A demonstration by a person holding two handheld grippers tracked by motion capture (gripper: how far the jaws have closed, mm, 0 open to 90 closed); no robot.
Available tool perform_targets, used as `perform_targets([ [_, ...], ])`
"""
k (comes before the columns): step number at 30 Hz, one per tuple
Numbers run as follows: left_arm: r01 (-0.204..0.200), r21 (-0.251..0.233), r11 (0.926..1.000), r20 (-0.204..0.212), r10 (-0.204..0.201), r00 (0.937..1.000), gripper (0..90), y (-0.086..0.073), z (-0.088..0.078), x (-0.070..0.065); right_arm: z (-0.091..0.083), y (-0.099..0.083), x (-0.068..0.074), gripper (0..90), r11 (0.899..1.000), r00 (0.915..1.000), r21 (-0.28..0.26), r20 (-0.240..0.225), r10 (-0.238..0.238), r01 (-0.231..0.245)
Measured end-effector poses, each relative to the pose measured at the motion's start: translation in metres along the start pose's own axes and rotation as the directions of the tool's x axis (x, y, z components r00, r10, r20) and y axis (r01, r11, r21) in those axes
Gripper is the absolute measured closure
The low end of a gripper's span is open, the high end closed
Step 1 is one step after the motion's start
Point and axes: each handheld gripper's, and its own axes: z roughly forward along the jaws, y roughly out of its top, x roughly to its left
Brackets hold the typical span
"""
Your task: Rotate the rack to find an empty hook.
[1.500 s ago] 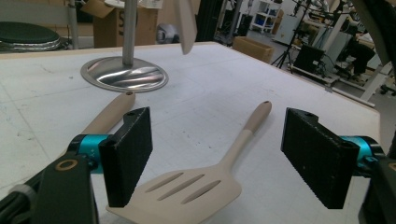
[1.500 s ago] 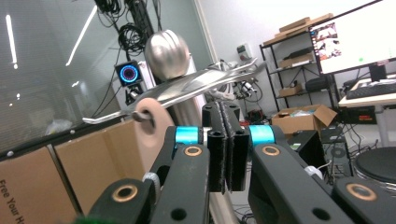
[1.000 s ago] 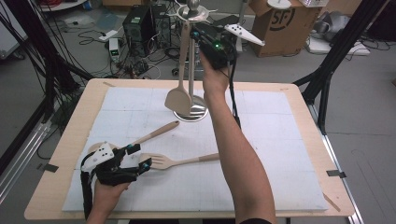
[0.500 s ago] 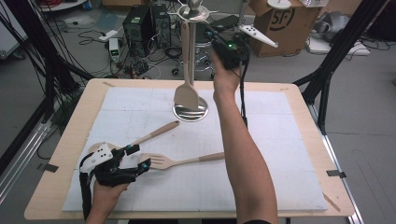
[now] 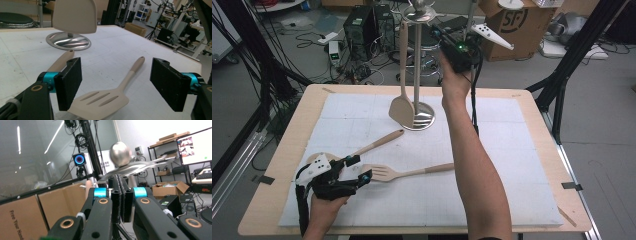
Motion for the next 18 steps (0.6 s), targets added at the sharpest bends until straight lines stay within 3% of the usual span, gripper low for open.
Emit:
perform_targets([
  [4,0.001,0.0,1.0,0.0,-0.001,1.0,26.2,0.0,0.0,0.0,0.006,-0.004,0.009,89.7,1.0,0.9996,0.016,-0.018,-0.023,0.024],
  [9,0.003,-0.001,1.0,0.002,-0.003,1.0,26.3,0.0,0.0,0.0,0.018,-0.003,0.019,89.7,1.0,0.9987,0.014,-0.049,-0.011,0.011],
  [18,0.015,-0.021,0.9997,-0.008,-0.015,0.9999,26.3,0.0,-0.006,0.003,0.041,-0.007,0.028,89.7,0.997,0.9986,0.078,-0.049,-0.022,0.026],
])
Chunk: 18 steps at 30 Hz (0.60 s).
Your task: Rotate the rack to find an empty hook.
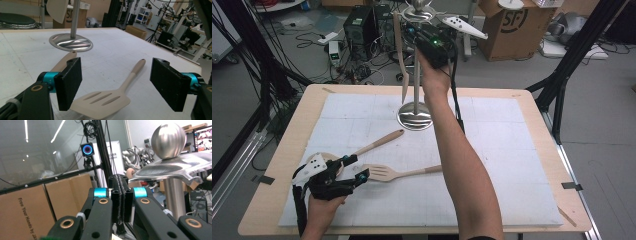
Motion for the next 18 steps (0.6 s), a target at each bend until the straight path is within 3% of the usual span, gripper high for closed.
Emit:
perform_targets([
  [10,0.007,-0.002,1.0,0.011,-0.007,0.9999,27.2,0.0,0.001,0.001,-0.001,-0.002,-0.003,89.7,1.0,0.9995,0.016,0.031,0.007,-0.007],
  [18,0.006,-0.008,0.9999,0.007,-0.006,1.0,26.7,0.0,0.001,0.0,-0.029,-0.005,-0.027,89.7,0.997,0.9931,-0.032,0.089,0.077,-0.075],
])
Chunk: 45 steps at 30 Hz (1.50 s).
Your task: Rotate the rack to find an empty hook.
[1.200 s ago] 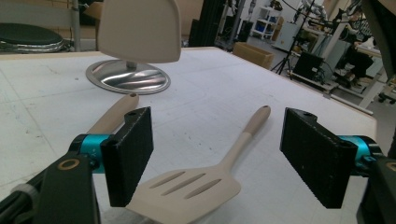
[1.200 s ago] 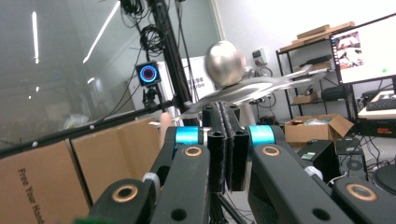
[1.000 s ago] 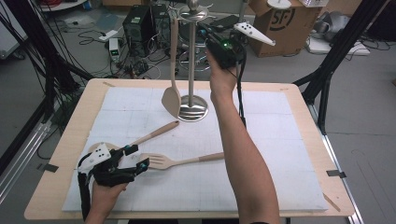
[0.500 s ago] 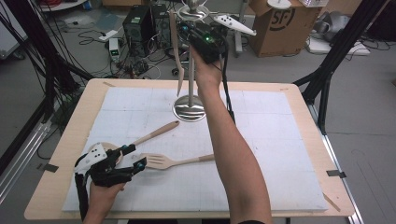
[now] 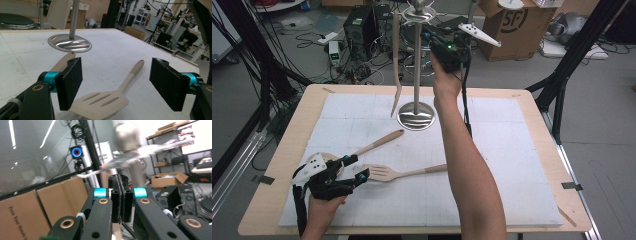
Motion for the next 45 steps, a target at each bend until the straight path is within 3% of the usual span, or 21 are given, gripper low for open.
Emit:
perform_targets([
  [3,-0.001,0.0,1.0,0.0,0.001,1.0,26.7,0.0,0.0,0.0,-0.008,0.004,-0.005,89.7,0.999,0.9997,-0.026,0.014,0.022,-0.021],
  [7,-0.003,0.005,1.0,-0.002,0.003,1.0,26.7,0.0,0.001,-0.001,-0.013,0.011,-0.001,89.7,0.998,1.0,-0.056,0.005,0.003,-0.002],
  [14,-0.003,0.004,1.0,-0.002,0.003,1.0,26.7,0.0,0.0,-0.001,-0.01,0.009,0.01,89.7,0.998,0.9977,-0.008,-0.004,-0.068,0.068],
  [17,0.0,-0.001,1.0,-0.006,0.0,1.0,26.7,0.0,-0.001,-0.001,-0.015,0.008,0.006,89.6,0.999,0.9991,0.0,-0.016,-0.039,0.039],
  [19,-0.001,0.0,1.0,-0.006,0.001,1.0,26.7,0.0,-0.001,0.0,-0.021,0.004,0.001,88.7,1.0,0.9997,-0.002,-0.014,-0.021,0.021],
  [21,0.001,0.01,1.0,-0.008,-0.001,1.0,26.4,0.0,-0.001,0.0,-0.029,-0.003,-0.007,76.3,1.0,0.9997,0.021,-0.013,0.02,-0.019],
  [22,0.002,0.006,1.0,-0.007,-0.002,1.0,26.3,0.0,-0.001,0.0,-0.036,-0.01,-0.013,74.9,0.998,0.9991,0.041,-0.002,0.043,-0.043],
  [25,-0.007,0.006,1.0,-0.008,0.007,0.9999,26.3,0.0,-0.001,-0.002,-0.043,-0.015,-0.016,74.8,0.998,0.9989,0.045,0.006,0.047,-0.047],
  [33,-0.016,0.016,0.9998,-0.013,0.016,0.9998,26.3,0.0,0.001,-0.003,-0.057,-0.029,-0.015,62.4,0.994,1.0,0.107,0.009,0.003,-0.004],
  [39,-0.023,0.013,0.9997,-0.013,0.023,0.9996,26.6,0.0,-0.001,-0.004,-0.067,-0.049,-0.015,61.6,0.992,0.9999,0.123,0.001,0.017,-0.017],
  [42,-0.023,0.016,0.9996,-0.015,0.023,0.9996,26.6,0.0,-0.002,-0.004,-0.072,-0.058,-0.015,61.0,0.99,0.9989,0.133,-0.003,0.047,-0.047],
  [45,-0.024,0.017,0.9996,-0.019,0.025,0.9995,26.6,0.0,-0.002,-0.005,-0.077,-0.069,-0.01,61.0,0.987,0.9991,0.157,-0.011,0.04,-0.038],
])
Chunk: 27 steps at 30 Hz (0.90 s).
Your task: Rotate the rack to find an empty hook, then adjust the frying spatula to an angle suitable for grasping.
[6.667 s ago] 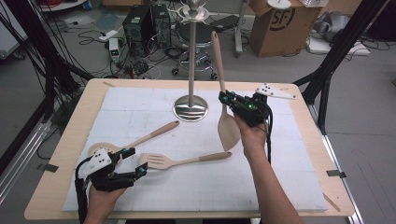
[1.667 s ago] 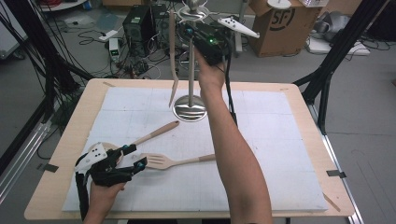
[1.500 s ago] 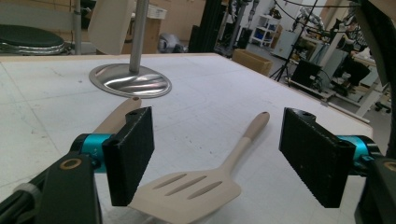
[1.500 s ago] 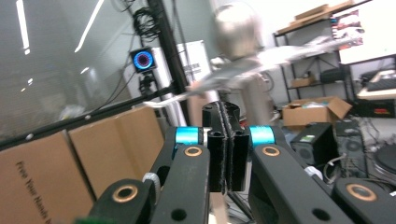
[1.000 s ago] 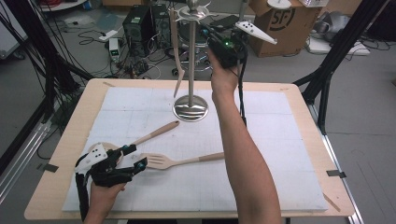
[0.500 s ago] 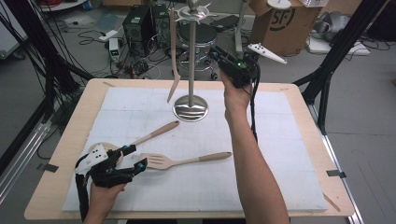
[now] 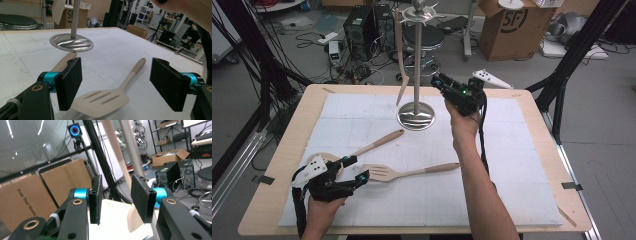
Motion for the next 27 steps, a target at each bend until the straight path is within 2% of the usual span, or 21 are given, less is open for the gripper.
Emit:
perform_targets([
  [4,-0.001,-0.005,1.0,-0.001,0.001,1.0,26.6,0.0,-0.001,-0.002,0.0,-0.02,0.005,61.9,0.999,0.9999,0.047,-0.016,-0.006,0.007],
  [5,-0.003,-0.004,1.0,0.0,0.003,1.0,26.6,0.0,-0.002,-0.003,-0.001,-0.032,0.009,64.5,0.997,0.9996,0.071,-0.006,-0.026,0.027],
  [11,-0.016,0.004,0.9999,-0.006,0.016,0.9999,26.6,0.0,-0.004,-0.005,-0.005,-0.051,0.01,67.7,0.996,0.9995,0.086,-0.026,0.017,-0.015],
  [15,-0.01,-0.002,0.9999,-0.009,0.01,0.9999,26.6,0.0,-0.005,-0.004,-0.007,-0.059,0.013,69.8,0.994,0.9991,0.104,-0.036,0.024,-0.02],
  [18,-0.012,0.002,0.9999,-0.011,0.012,0.9999,26.6,0.0,-0.005,-0.004,-0.006,-0.067,0.015,76.6,0.992,0.9986,0.129,-0.051,0.014,-0.007],
  [20,-0.01,0.003,0.9999,-0.011,0.01,0.9999,26.6,-0.001,-0.004,-0.004,-0.005,-0.074,0.015,81.7,0.987,0.9982,0.158,-0.06,0.007,0.003],
  [21,-0.013,0.007,0.9999,-0.011,0.013,0.9999,26.6,-0.001,-0.003,-0.004,-0.003,-0.081,0.015,84.4,0.982,0.998,0.189,-0.061,0.018,-0.007],
  [22,-0.012,0.006,0.9999,-0.009,0.012,0.9999,26.6,-0.001,-0.003,-0.004,-0.003,-0.081,0.015,87.2,0.982,0.998,0.189,-0.061,0.018,-0.007],
  [25,-0.017,0.011,0.9998,-0.013,0.017,0.9998,26.6,-0.001,-0.002,-0.004,0.002,-0.093,0.017,89.4,0.972,0.9972,0.235,-0.067,0.032,-0.015],
  [26,-0.018,0.009,0.9998,-0.012,0.018,0.9998,26.6,-0.001,-0.002,-0.004,0.009,-0.103,0.021,89.4,0.96,0.996,0.28,-0.08,0.04,-0.016],
  [27,-0.019,0.008,0.9998,-0.013,0.019,0.9997,26.6,0.0,-0.001,-0.004,0.009,-0.103,0.021,89.4,0.96,0.996,0.28,-0.08,0.04,-0.016],
])
